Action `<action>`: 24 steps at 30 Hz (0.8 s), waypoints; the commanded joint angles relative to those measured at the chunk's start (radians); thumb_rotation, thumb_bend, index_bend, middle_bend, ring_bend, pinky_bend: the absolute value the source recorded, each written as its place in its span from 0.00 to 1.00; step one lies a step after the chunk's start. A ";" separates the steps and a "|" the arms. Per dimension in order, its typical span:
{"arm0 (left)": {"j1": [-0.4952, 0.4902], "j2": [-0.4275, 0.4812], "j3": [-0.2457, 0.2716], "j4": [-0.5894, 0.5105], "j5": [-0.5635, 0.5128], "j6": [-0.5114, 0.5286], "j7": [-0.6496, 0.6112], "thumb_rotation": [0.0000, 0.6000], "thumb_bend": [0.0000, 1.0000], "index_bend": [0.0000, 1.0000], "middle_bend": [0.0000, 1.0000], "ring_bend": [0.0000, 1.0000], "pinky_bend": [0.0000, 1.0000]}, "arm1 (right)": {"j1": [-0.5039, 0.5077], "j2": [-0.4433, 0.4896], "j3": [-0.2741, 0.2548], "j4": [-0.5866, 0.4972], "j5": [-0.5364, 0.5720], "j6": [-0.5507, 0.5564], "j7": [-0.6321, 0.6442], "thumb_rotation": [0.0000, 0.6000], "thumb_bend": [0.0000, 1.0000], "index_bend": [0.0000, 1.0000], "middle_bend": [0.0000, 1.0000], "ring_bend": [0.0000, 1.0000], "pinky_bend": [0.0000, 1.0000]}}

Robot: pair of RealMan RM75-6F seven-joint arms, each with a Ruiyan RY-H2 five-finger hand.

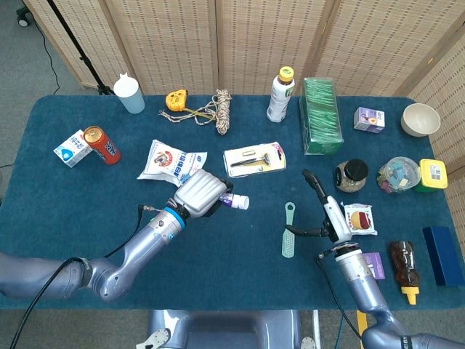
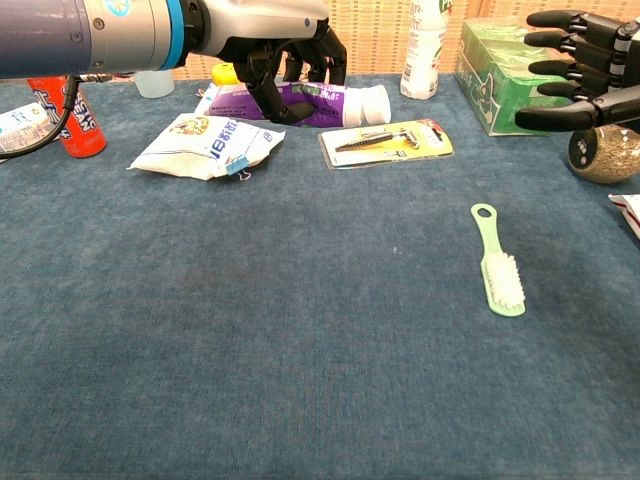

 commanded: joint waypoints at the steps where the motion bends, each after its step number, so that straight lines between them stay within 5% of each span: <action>1: 0.002 -0.001 -0.003 0.001 -0.002 -0.002 0.000 1.00 0.58 0.59 0.51 0.50 0.52 | -0.003 0.001 0.015 0.001 0.016 -0.023 0.054 0.95 0.04 0.00 0.00 0.00 0.00; 3: 0.002 -0.002 -0.005 0.002 -0.002 -0.003 0.002 1.00 0.58 0.59 0.51 0.50 0.52 | -0.005 0.000 0.020 -0.002 0.021 -0.027 0.078 0.90 0.04 0.00 0.00 0.00 0.00; 8: 0.005 -0.005 -0.011 0.003 -0.003 -0.005 0.011 1.00 0.58 0.59 0.51 0.50 0.52 | -0.014 0.001 0.036 -0.012 0.029 -0.041 0.178 0.52 0.00 0.00 0.00 0.00 0.00; 17: -0.001 -0.022 -0.021 -0.006 -0.010 0.003 0.037 1.00 0.58 0.59 0.51 0.50 0.52 | -0.035 0.009 0.056 -0.032 0.009 -0.037 0.344 0.07 0.00 0.00 0.00 0.00 0.00; 24: -0.019 -0.042 -0.039 -0.024 -0.031 0.020 0.073 1.00 0.58 0.59 0.51 0.51 0.52 | -0.044 -0.021 0.073 -0.029 0.021 -0.004 0.344 0.00 0.00 0.00 0.00 0.00 0.00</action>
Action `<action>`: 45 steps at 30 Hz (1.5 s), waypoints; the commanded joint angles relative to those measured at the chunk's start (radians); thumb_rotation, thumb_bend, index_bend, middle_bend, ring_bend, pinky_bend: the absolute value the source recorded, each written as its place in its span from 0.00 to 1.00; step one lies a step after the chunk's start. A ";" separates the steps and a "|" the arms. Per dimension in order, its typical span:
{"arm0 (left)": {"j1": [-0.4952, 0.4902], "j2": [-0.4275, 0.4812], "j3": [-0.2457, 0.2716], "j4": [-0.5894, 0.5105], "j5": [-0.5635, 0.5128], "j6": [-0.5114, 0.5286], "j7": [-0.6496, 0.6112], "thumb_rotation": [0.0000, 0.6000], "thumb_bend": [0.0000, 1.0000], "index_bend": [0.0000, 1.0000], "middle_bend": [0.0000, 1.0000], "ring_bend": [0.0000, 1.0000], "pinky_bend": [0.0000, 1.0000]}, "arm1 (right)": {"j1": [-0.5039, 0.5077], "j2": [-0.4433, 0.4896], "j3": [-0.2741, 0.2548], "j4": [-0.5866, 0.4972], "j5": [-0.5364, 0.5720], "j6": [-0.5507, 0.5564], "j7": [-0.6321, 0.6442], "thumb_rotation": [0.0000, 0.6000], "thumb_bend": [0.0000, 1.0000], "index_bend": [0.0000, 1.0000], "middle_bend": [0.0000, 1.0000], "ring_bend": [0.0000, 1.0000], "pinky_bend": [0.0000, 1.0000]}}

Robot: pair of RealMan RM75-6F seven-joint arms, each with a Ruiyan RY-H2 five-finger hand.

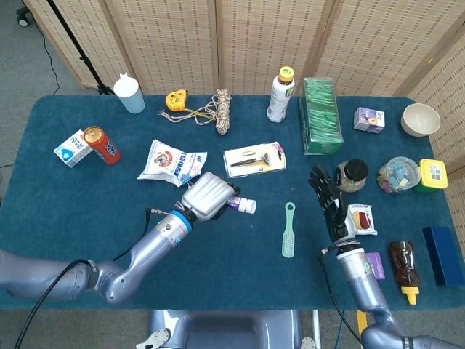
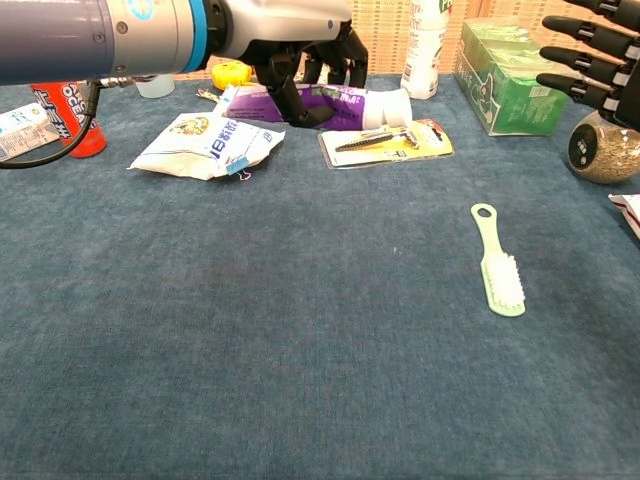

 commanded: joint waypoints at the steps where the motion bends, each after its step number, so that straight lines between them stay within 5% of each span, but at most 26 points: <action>1: -0.010 -0.010 -0.011 -0.008 -0.015 0.011 0.015 1.00 0.58 0.59 0.51 0.51 0.52 | -0.002 -0.014 0.007 0.000 0.008 0.012 -0.021 0.00 0.00 0.00 0.00 0.00 0.00; 23: -0.101 -0.105 -0.069 -0.020 -0.184 0.096 0.147 1.00 0.58 0.60 0.52 0.51 0.52 | 0.008 -0.151 0.062 -0.004 0.102 0.082 -0.222 0.00 0.00 0.00 0.00 0.00 0.00; 45: -0.083 -0.091 -0.066 -0.020 -0.185 0.106 0.137 1.00 0.58 0.60 0.52 0.51 0.53 | 0.095 -0.342 0.130 0.084 0.168 0.053 -0.362 0.00 0.00 0.00 0.00 0.00 0.00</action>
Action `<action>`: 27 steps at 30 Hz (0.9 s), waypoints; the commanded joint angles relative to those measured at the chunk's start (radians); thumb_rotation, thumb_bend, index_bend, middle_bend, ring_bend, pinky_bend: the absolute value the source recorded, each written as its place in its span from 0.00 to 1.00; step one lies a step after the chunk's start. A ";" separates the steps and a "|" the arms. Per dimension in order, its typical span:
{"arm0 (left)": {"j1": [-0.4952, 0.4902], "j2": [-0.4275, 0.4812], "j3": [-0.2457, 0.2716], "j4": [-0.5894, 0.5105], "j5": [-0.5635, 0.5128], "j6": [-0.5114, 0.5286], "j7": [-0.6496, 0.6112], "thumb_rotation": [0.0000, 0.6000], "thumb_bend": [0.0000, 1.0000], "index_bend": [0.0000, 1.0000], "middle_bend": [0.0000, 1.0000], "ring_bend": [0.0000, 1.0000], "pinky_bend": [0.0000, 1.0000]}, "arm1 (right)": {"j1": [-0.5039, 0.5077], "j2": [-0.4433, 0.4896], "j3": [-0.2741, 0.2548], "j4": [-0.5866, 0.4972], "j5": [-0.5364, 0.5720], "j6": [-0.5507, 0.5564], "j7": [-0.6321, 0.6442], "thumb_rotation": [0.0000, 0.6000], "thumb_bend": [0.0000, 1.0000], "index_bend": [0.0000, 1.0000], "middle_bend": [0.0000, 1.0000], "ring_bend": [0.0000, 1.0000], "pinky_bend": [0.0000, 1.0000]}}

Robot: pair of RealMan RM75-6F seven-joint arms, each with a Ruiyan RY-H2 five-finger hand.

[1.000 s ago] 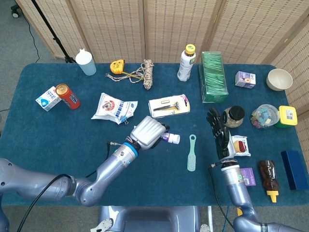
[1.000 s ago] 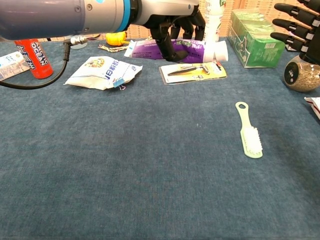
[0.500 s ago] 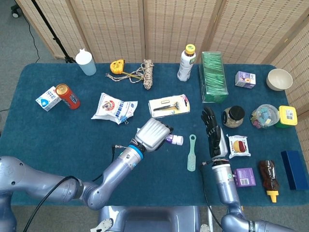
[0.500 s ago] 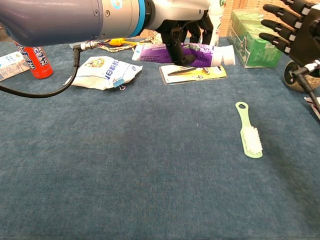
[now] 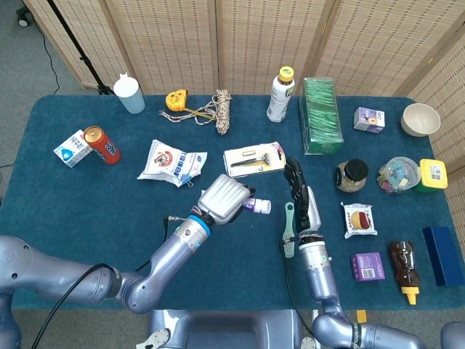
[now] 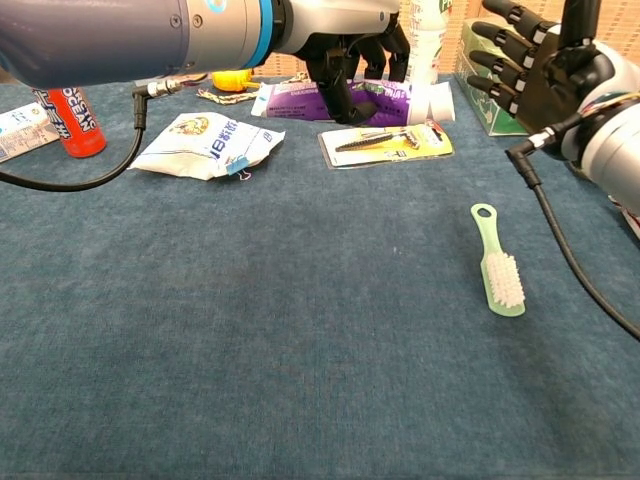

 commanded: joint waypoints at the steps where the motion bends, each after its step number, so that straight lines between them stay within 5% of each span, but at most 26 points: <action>1: 0.000 -0.001 -0.001 -0.001 0.001 0.002 0.000 1.00 0.58 0.60 0.52 0.51 0.53 | 0.010 -0.024 0.009 0.016 0.008 0.003 -0.018 0.00 0.00 0.00 0.00 0.00 0.00; 27: -0.029 -0.041 -0.024 0.037 -0.065 0.002 0.034 1.00 0.58 0.61 0.53 0.52 0.53 | 0.066 -0.165 0.095 0.095 0.032 0.048 -0.121 0.00 0.00 0.00 0.00 0.00 0.00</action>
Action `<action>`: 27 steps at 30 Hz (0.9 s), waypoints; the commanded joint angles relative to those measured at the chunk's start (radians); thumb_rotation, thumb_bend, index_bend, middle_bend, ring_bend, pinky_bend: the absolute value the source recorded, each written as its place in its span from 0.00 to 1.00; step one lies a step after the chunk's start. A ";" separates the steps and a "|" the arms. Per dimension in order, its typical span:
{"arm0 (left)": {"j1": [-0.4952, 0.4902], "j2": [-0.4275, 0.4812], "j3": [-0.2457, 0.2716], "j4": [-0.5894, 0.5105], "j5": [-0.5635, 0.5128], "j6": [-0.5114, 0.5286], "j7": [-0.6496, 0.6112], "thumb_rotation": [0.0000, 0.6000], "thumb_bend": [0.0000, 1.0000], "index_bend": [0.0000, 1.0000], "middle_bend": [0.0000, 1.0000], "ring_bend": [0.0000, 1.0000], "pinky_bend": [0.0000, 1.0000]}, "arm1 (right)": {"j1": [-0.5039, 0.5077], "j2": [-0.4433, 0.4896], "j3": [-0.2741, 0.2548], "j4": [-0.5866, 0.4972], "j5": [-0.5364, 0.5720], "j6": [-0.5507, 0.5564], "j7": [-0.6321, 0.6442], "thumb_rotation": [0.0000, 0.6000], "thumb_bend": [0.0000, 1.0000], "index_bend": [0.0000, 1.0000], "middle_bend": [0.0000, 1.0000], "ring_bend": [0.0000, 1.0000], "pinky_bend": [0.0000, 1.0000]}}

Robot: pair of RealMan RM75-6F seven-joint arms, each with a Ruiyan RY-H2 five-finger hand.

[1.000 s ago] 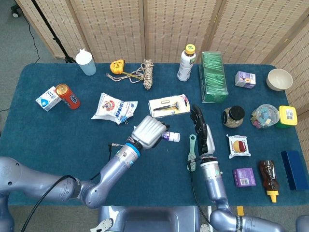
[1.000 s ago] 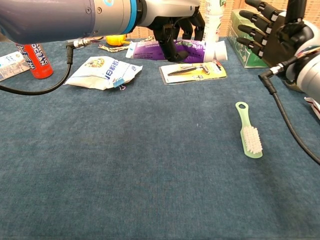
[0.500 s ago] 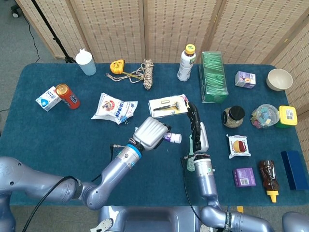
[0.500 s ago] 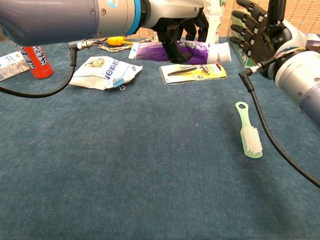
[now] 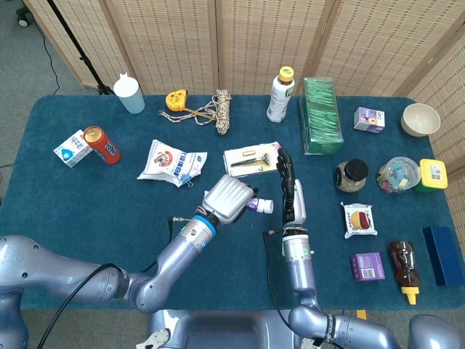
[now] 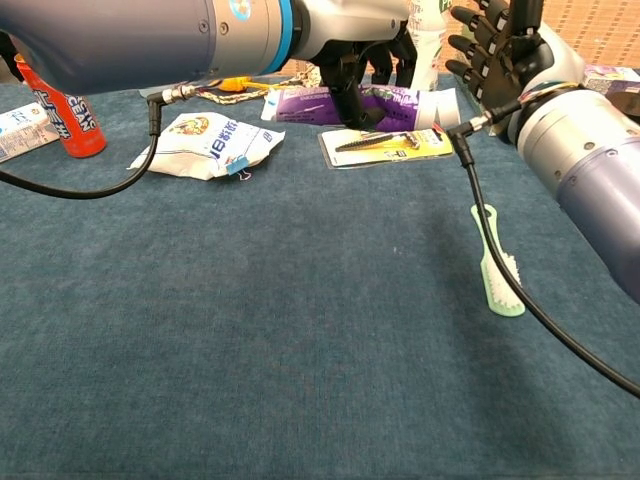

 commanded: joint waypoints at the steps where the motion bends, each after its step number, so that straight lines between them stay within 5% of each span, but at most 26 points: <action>1: -0.002 -0.003 -0.004 0.005 -0.005 -0.003 -0.002 1.00 0.58 0.61 0.53 0.52 0.53 | 0.000 -0.003 0.002 0.001 -0.001 -0.001 -0.001 0.00 0.00 0.00 0.00 0.00 0.00; 27: -0.034 -0.042 -0.033 0.018 -0.033 0.019 0.015 1.00 0.58 0.61 0.53 0.52 0.53 | -0.002 -0.017 0.019 -0.008 -0.003 -0.014 0.012 0.00 0.00 0.00 0.00 0.00 0.00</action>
